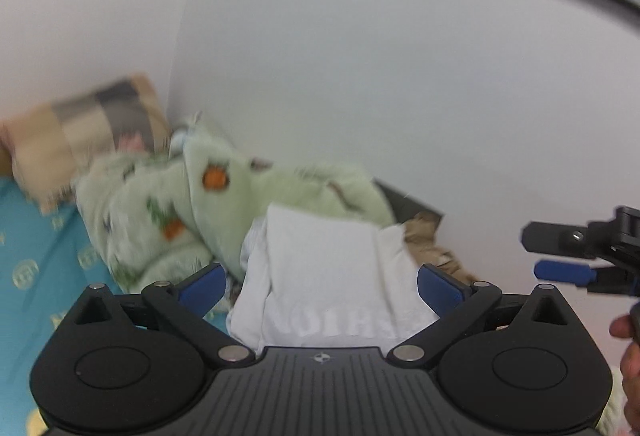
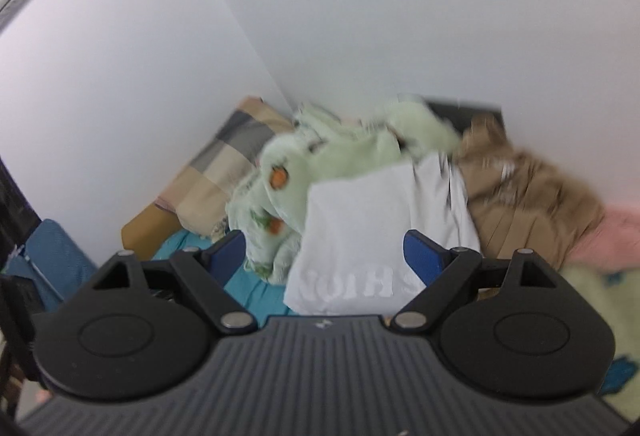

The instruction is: Fold clothes

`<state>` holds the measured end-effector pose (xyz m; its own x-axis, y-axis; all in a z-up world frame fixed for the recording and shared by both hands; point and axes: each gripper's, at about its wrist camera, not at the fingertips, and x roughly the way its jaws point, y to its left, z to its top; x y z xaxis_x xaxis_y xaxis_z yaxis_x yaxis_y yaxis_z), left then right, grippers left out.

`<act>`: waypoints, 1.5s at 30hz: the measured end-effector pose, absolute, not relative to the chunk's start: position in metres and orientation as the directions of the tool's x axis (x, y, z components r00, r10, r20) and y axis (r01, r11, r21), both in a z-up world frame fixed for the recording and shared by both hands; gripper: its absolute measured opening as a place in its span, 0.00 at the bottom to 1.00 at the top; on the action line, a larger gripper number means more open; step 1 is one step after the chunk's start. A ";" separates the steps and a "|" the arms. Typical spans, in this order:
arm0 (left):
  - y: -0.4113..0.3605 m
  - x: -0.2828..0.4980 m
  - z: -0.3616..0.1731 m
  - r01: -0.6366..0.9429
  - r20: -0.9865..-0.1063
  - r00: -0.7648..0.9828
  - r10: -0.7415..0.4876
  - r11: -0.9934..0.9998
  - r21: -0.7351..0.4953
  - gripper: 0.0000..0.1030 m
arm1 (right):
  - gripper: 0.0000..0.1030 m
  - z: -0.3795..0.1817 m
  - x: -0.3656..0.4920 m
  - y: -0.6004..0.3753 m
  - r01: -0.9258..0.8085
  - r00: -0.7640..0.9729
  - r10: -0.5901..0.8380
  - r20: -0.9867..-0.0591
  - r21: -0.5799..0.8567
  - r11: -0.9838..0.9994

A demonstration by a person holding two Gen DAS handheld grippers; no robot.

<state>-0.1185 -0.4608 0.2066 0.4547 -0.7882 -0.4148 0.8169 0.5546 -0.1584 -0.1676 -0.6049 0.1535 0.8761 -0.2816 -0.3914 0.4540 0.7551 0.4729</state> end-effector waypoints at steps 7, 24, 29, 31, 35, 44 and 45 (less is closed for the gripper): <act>-0.399 -0.199 0.242 0.824 -0.333 0.501 -0.799 0.557 -0.099 1.00 | 0.85 0.179 -0.213 -0.543 0.423 0.898 -0.318 -0.305 0.396 0.815; -0.279 -0.276 0.185 0.725 -0.190 0.664 -0.723 0.685 -0.069 1.00 | 0.85 0.095 -0.240 -0.423 0.447 0.893 -0.423 -0.153 0.211 0.869; -0.271 -0.278 0.172 0.729 -0.194 0.658 -0.728 0.680 -0.078 1.00 | 0.85 0.078 -0.237 -0.418 0.475 0.879 -0.454 -0.144 0.196 0.858; -0.272 -0.277 0.171 0.728 -0.194 0.659 -0.727 0.681 -0.080 1.00 | 0.85 0.075 -0.233 -0.418 0.477 0.878 -0.454 -0.153 0.184 0.860; -0.276 -0.276 0.169 0.731 -0.197 0.657 -0.728 0.679 -0.069 1.00 | 0.85 0.070 -0.229 -0.419 0.486 0.872 -0.461 -0.163 0.173 0.857; -0.275 -0.270 0.165 0.720 -0.217 0.663 -0.716 0.690 -0.078 1.00 | 0.85 0.068 -0.220 -0.414 0.488 0.870 -0.464 -0.166 0.153 0.859; -0.274 -0.269 0.165 0.717 -0.219 0.664 -0.715 0.692 -0.080 1.00 | 0.85 0.068 -0.219 -0.413 0.487 0.870 -0.464 -0.166 0.152 0.860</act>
